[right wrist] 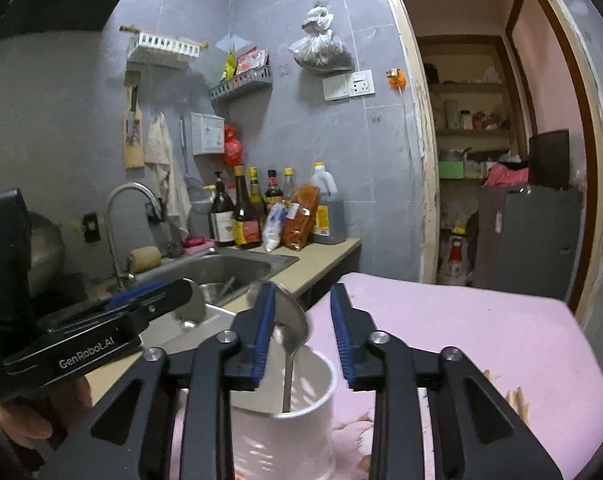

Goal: Organize utensils
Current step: 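Lower both spoons into the white holder and open both tools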

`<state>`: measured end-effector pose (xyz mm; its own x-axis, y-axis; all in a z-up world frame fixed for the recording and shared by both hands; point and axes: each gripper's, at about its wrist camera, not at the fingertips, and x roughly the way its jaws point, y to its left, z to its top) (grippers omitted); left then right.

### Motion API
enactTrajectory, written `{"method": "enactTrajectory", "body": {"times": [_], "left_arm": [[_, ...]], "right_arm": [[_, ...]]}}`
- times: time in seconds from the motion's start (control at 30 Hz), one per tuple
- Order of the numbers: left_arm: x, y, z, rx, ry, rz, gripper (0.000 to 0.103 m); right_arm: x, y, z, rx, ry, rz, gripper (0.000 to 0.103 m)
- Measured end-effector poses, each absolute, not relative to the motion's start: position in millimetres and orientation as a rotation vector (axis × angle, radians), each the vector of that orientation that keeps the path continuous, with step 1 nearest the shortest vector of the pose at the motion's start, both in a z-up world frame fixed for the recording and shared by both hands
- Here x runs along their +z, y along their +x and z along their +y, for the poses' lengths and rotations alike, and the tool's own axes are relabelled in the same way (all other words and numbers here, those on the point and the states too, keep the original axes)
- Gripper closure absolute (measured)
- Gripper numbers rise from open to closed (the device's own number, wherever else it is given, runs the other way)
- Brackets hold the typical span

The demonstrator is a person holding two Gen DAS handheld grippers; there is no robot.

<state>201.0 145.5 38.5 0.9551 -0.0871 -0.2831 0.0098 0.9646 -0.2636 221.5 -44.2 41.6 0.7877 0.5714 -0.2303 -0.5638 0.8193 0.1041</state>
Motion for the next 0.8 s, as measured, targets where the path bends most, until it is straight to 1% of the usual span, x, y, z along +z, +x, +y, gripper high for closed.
{"method": "enactTrajectory", "body": {"times": [0.03,0.1,0.13,0.17,0.2,0.23,0.27,0.3,0.33,0.4,0.47,0.63,0.8], "left_arm": [[41.2,199.4,145.8,-0.044,-0.276,0.296,0.058],[47.6,195.9,145.5,-0.031,-0.283,0.284,0.05],[50.8,193.8,145.1,-0.026,-0.286,0.276,0.048],[54.6,191.0,143.8,-0.022,-0.287,0.263,0.044],[57.7,189.0,142.3,-0.017,-0.287,0.255,0.038],[61.1,187.0,140.1,-0.014,-0.286,0.247,0.034],[64.9,184.0,136.6,-0.016,-0.288,0.235,0.027],[67.8,181.2,133.1,-0.02,-0.289,0.224,0.021],[70.2,179.6,130.0,-0.021,-0.288,0.216,0.018],[75.0,175.2,121.1,-0.018,-0.279,0.193,0.007],[79.0,170.9,109.3,-0.026,-0.269,0.165,0.005],[84.0,165.6,74.2,-0.052,-0.233,0.146,0.004],[80.8,163.1,37.3,-0.087,-0.165,0.142,0.004]], "right_arm": [[42.1,221.3,-45.4,0.611,0.034,0.258,0.071],[44.6,219.9,-51.2,0.632,0.059,0.254,0.061],[47.3,217.8,-57.1,0.632,0.075,0.243,0.057],[50.2,215.2,-62.2,0.624,0.082,0.228,0.05],[53.5,212.7,-66.6,0.619,0.085,0.212,0.045],[56.6,209.8,-72.3,0.608,0.085,0.195,0.04],[58.9,208.0,-76.3,0.597,0.085,0.184,0.03],[63.5,204.7,-85.6,0.579,0.093,0.161,0.023],[66.3,202.3,-92.3,0.568,0.1,0.148,0.021],[72.1,197.7,-107.5,0.537,0.109,0.123,0.009],[79.4,191.8,-127.6,0.494,0.119,0.097,0.0],[87.4,183.7,-168.0,0.428,0.074,0.095,0.0],[84.1,175.4,-202.7,0.365,0.014,0.086,0.0]]}}
